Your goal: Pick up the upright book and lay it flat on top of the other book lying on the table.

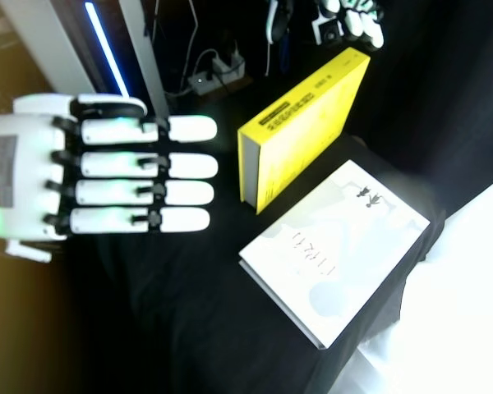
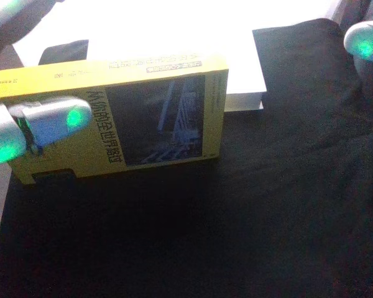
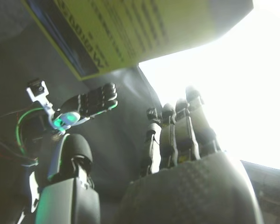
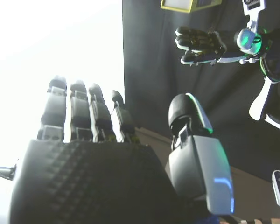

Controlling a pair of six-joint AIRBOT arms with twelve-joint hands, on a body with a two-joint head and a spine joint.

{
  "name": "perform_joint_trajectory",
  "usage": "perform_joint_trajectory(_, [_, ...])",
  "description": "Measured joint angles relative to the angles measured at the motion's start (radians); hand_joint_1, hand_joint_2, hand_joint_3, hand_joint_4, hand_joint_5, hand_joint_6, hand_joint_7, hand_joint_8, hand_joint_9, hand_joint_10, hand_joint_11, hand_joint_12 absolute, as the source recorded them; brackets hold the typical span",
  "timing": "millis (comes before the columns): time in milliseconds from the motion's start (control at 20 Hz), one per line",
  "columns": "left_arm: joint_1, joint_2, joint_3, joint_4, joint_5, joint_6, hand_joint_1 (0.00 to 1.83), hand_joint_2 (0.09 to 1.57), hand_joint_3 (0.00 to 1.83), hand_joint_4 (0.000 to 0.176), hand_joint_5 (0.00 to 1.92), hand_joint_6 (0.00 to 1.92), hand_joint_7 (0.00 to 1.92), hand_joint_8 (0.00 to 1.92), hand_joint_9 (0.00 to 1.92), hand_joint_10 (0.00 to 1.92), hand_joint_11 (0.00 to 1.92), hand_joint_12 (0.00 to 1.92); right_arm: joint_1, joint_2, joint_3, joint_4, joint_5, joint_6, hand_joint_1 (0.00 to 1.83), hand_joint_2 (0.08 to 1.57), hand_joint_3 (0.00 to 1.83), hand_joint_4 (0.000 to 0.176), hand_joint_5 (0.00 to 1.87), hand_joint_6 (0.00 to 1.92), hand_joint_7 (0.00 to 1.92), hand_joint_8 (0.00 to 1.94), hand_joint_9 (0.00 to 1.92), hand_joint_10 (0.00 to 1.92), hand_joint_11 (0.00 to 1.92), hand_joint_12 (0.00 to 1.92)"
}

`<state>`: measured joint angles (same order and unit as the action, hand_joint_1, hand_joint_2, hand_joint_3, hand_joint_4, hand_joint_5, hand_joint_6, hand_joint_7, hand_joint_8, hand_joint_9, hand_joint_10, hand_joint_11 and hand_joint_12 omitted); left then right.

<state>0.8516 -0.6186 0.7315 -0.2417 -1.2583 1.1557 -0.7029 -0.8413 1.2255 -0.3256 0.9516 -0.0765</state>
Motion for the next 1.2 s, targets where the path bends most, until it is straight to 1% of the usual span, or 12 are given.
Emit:
perform_joint_trajectory(100, [0.0, -0.001, 0.004, -0.04, 0.011, 0.0, 0.3, 1.18, 0.01, 0.105, 0.0, 0.0, 0.0, 0.0, 0.0, 0.0, 0.0, 0.0, 0.0, -0.006, 0.0, 0.008, -0.002, 0.0, 0.29, 1.23, 0.03, 0.0, 0.0, 0.0, 0.0, 0.0, 0.0, 0.0, 0.0, 0.0])
perform_joint_trajectory(200, [0.0, -0.004, 0.008, -0.047, 0.028, 0.001, 0.32, 1.2, 0.01, 0.065, 0.02, 0.01, 0.0, 0.0, 0.0, 0.0, 0.0, 0.0, 0.0, -0.011, -0.002, 0.011, -0.01, 0.0, 0.29, 1.25, 0.04, 0.0, 0.0, 0.0, 0.0, 0.0, 0.0, 0.0, 0.0, 0.0])
perform_joint_trajectory(350, [0.002, -0.02, 0.019, -0.063, 0.028, -0.001, 0.46, 1.17, 0.0, 0.098, 0.0, 0.0, 0.0, 0.0, 0.0, 0.0, 0.0, 0.0, 0.0, -0.013, -0.005, 0.014, -0.012, 0.0, 0.28, 1.25, 0.03, 0.0, 0.0, 0.0, 0.0, 0.0, 0.0, 0.0, 0.0, 0.0])
perform_joint_trajectory(400, [0.002, -0.034, 0.029, -0.08, 0.034, 0.0, 0.52, 1.14, 0.0, 0.063, 0.0, 0.0, 0.0, 0.0, 0.0, 0.0, 0.0, 0.0, 0.0, -0.014, -0.005, 0.015, -0.012, 0.0, 0.28, 1.25, 0.02, 0.0, 0.0, 0.0, 0.0, 0.0, 0.0, 0.0, 0.0, 0.0])
perform_joint_trajectory(550, [0.002, -0.055, 0.048, -0.145, 0.076, 0.0, 0.64, 1.06, 0.0, 0.082, 0.0, 0.0, 0.0, 0.0, 0.0, 0.0, 0.0, 0.0, 0.0, -0.015, -0.005, 0.017, -0.014, 0.001, 0.27, 1.26, 0.02, 0.0, 0.0, 0.0, 0.0, 0.0, 0.0, 0.0, 0.0, 0.0])
perform_joint_trajectory(700, [0.002, -0.085, 0.078, -0.183, 0.106, 0.0, 0.64, 1.02, 0.0, 0.065, 0.0, 0.0, 0.0, 0.0, 0.0, 0.0, 0.0, 0.0, 0.0, -0.016, -0.005, 0.015, -0.014, 0.007, 0.34, 1.27, 0.02, 0.0, 0.0, 0.0, 0.0, 0.0, 0.0, 0.0, 0.0, 0.0])
perform_joint_trajectory(750, [0.002, -0.097, 0.087, -0.195, 0.122, 0.001, 0.71, 1.03, 0.0, 0.022, 0.07, 0.0, 0.14, 0.01, 0.1, 0.02, 0.07, 0.05, -0.003, -0.016, -0.006, 0.015, -0.013, 0.011, 0.36, 1.27, 0.02, 0.0, 0.0, 0.0, 0.0, 0.0, 0.0, 0.0, 0.0, 0.0])
perform_joint_trajectory(850, [0.002, -0.114, 0.091, -0.195, 0.15, 0.003, 0.93, 1.14, 0.01, 0.0, 0.6, 0.07, 0.73, 0.09, 0.75, 0.13, 0.24, 1.19, -0.012, -0.018, -0.007, 0.017, -0.014, 0.016, 0.38, 1.27, 0.01, 0.0, 0.0, 0.0, 0.0, 0.0, 0.0, 0.0, 0.0, 0.0])
perform_joint_trajectory(900, [0.002, -0.114, 0.091, -0.183, 0.146, 0.003, 0.98, 1.16, 0.0, 0.0, 0.82, 0.05, 1.01, 0.12, 0.95, 0.31, 0.45, 1.43, -0.014, -0.019, -0.007, 0.015, -0.016, 0.016, 0.41, 1.27, 0.01, 0.0, 0.0, 0.0, 0.0, 0.0, 0.0, 0.0, 0.0, 0.0])
perform_joint_trajectory(950, [0.0, -0.114, 0.091, -0.176, 0.135, 0.002, 1.2, 1.13, 0.0, 0.0, 0.85, 0.78, 1.09, 0.8, 1.17, 0.51, 0.8, 1.43, -0.014, -0.019, -0.007, 0.015, -0.016, 0.018, 0.41, 1.28, 0.01, 0.0, 0.0, 0.0, 0.0, 0.0, 0.0, 0.0, 0.0, 0.0])
perform_joint_trajectory(1050, [0.002, -0.099, 0.051, -0.132, 0.117, 0.004, 1.24, 1.18, 0.0, 0.0, 0.77, 1.05, 0.97, 1.29, 1.19, 1.27, 1.03, 1.67, -0.014, -0.019, -0.007, 0.018, -0.015, 0.027, 0.37, 1.3, 0.02, 0.032, 0.0, 0.0, 0.0, 0.0, 0.0, 0.0, 0.0, 0.0])
perform_joint_trajectory(1200, [0.014, -0.066, 0.011, -0.051, 0.089, 0.002, 1.24, 1.19, 0.0, 0.0, 0.74, 1.11, 0.96, 1.29, 1.11, 1.25, 0.96, 1.66, -0.014, -0.021, -0.007, 0.018, -0.015, 0.027, 0.39, 1.32, 0.02, 0.027, 0.0, 0.0, 0.0, 0.0, 0.0, 0.0, 0.0, 0.0])
